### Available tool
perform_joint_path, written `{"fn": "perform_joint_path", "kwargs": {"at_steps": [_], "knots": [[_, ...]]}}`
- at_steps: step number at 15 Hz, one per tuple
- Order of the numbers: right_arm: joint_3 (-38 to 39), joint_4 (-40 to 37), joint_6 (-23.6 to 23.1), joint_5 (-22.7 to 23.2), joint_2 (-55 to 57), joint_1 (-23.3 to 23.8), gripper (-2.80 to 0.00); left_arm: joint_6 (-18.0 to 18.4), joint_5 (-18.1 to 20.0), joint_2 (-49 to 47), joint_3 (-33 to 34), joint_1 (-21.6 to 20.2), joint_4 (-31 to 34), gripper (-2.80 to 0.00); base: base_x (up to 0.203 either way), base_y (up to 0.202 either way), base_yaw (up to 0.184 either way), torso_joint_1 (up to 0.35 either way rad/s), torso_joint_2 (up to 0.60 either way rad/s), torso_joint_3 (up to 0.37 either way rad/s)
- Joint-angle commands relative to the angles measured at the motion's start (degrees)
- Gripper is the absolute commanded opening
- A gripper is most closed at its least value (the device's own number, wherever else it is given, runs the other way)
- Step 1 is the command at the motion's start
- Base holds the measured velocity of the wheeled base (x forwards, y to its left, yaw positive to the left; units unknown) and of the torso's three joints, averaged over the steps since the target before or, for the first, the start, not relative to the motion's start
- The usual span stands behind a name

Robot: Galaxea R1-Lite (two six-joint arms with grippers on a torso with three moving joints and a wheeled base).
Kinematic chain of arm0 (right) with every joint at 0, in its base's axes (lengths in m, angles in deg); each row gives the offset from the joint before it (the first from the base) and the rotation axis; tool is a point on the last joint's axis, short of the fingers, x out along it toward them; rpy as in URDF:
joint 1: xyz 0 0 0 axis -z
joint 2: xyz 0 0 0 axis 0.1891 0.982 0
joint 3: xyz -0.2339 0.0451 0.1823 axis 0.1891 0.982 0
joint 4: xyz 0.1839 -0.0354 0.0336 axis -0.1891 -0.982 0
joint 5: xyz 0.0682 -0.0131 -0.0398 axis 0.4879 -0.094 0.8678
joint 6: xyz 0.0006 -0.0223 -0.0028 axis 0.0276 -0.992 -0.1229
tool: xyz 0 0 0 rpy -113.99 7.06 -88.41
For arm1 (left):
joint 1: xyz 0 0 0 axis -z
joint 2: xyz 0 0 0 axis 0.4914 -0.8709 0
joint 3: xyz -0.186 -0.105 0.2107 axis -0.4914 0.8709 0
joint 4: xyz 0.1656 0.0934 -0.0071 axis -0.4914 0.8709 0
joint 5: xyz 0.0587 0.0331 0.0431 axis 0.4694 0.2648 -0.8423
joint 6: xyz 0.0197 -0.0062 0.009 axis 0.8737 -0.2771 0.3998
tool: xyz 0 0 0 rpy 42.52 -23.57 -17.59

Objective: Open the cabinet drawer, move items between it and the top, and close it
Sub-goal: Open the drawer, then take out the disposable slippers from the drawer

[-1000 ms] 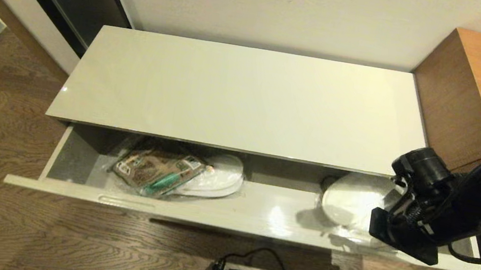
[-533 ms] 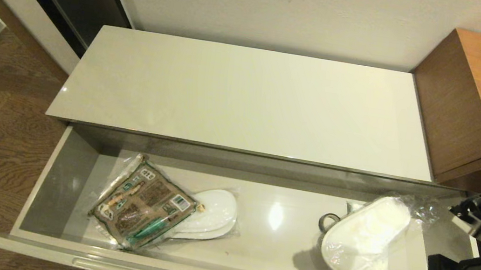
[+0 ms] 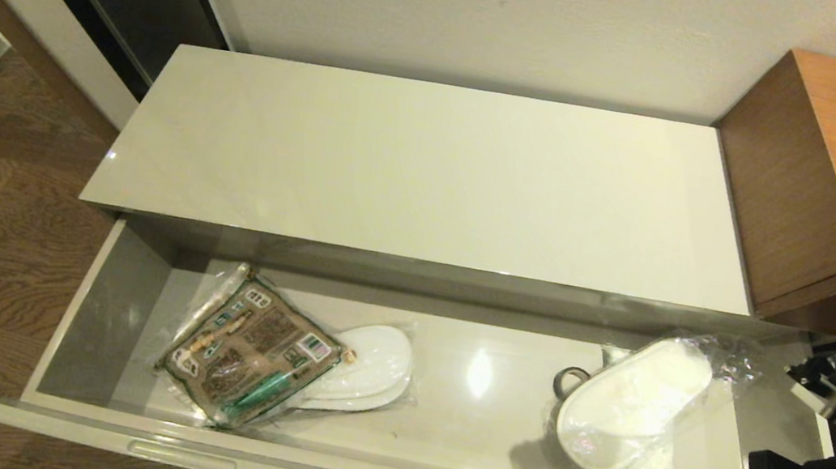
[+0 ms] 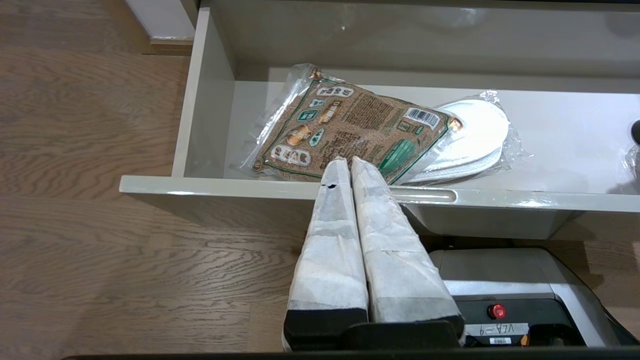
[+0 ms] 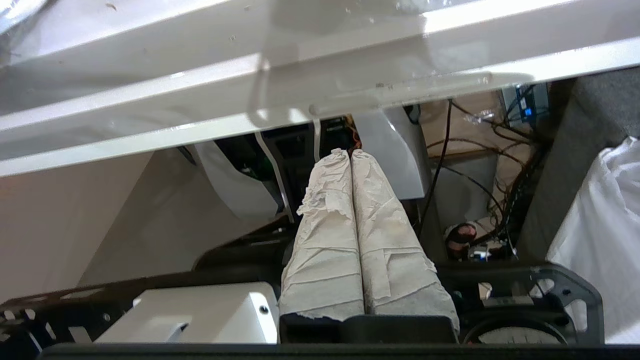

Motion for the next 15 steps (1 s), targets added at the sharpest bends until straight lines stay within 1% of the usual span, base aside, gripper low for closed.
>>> {"fn": "perform_joint_path", "kwargs": {"at_steps": [1,2,4,5,9,11,12,15], "knots": [[0.05,2.32,0.11,-0.90,1.79,-0.02,-2.80,-0.02,0.02,-0.09,0.01,-0.06,-0.02,-2.80,0.000,0.000,0.000,0.000,0.00,0.000],[0.07,3.71,0.15,-2.21,2.45,-0.02,-2.80,-0.02,0.02,-0.09,0.01,-0.06,-0.02,-2.80,0.000,0.000,0.000,0.000,0.00,0.000],[0.12,9.48,0.32,-8.32,6.63,-0.04,-2.80,-0.02,0.02,-0.09,0.01,-0.06,-0.02,-2.80,0.000,0.000,0.000,0.000,0.00,0.000],[0.13,10.09,0.39,-8.99,6.67,-0.31,-2.80,-0.02,0.02,-0.09,0.01,-0.06,-0.02,-2.80,0.000,0.000,0.000,0.000,0.00,0.000],[1.00,10.52,0.27,-8.96,7.02,-0.42,-2.80,-0.02,0.02,-0.09,0.01,-0.06,-0.02,-2.80,0.000,0.000,0.000,0.000,0.00,0.000],[0.41,11.13,0.27,-9.19,9.58,-0.35,-2.80,-0.02,0.02,-0.09,0.01,-0.05,-0.02,-2.80,0.000,0.000,0.000,0.000,0.00,0.000],[0.12,12.25,0.24,-9.51,11.53,-0.15,-2.80,-0.02,0.02,-0.09,0.01,-0.06,-0.02,-2.80,0.000,0.000,0.000,0.000,0.00,0.000],[-1.38,20.03,0.13,-11.59,20.46,0.70,-2.80,-0.02,0.02,-0.09,0.01,-0.02,-0.02,-2.80,0.000,0.000,0.000,0.000,0.00,0.000]]}}
